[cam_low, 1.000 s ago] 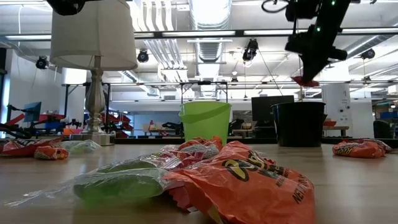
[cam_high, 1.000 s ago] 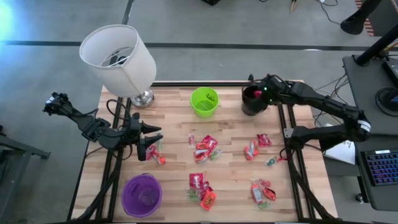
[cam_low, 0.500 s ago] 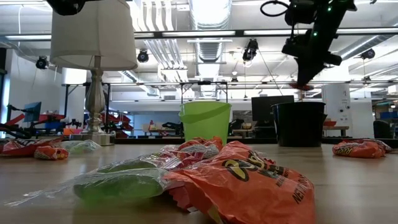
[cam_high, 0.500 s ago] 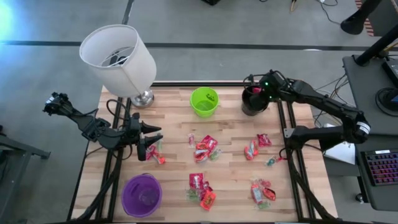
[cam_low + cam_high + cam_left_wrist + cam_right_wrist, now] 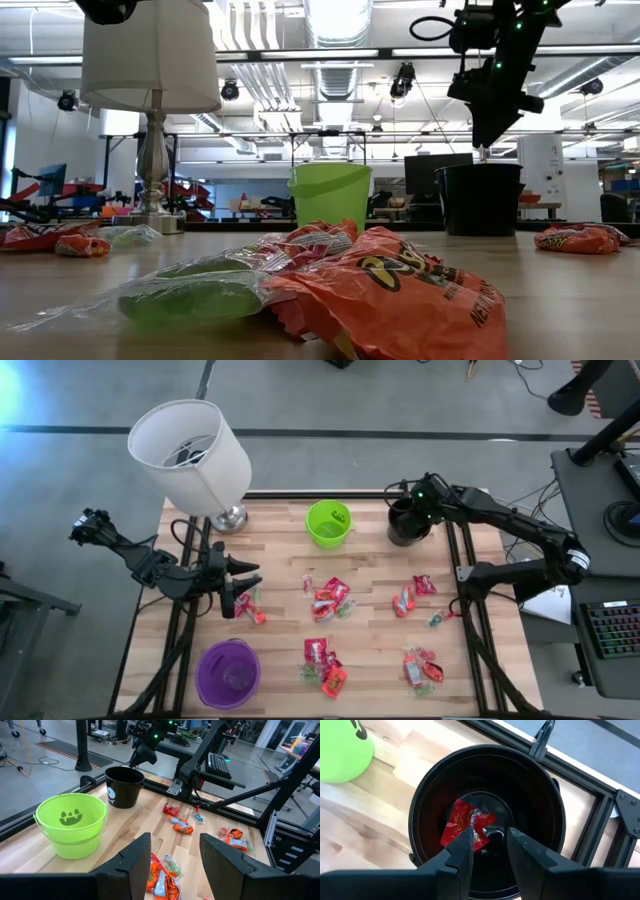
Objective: Sort candy
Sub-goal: Put the orange chocolate into the green bucket
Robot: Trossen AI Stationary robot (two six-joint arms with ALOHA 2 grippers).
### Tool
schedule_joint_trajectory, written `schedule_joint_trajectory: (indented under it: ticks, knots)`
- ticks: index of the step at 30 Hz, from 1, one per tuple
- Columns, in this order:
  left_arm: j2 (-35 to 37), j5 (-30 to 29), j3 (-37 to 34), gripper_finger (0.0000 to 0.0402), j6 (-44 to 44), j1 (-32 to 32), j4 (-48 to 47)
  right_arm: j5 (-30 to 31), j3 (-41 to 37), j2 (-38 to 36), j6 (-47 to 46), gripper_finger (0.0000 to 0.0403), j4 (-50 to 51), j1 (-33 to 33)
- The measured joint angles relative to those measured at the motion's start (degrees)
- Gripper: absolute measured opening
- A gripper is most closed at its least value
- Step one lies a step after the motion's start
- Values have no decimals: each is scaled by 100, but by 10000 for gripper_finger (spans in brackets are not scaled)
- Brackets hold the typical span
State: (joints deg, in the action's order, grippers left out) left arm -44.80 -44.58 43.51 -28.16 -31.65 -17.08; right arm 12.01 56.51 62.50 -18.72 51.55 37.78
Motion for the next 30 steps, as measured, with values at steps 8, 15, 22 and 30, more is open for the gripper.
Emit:
schedule_joint_trajectory:
  ticks: [8,15,22,30]
  knots:
    - [-105,-2,0,153,58,-1,-9,-52,269,-117,-59,102,48,-16]
    - [-318,4,0,153,4,1,14,-68,609,-121,-82,102,50,-240]
    - [-511,13,0,153,-114,0,80,-68,864,-122,-97,98,53,-615]
    - [-832,6,0,152,-276,14,107,-52,988,-122,-380,104,229,-844]
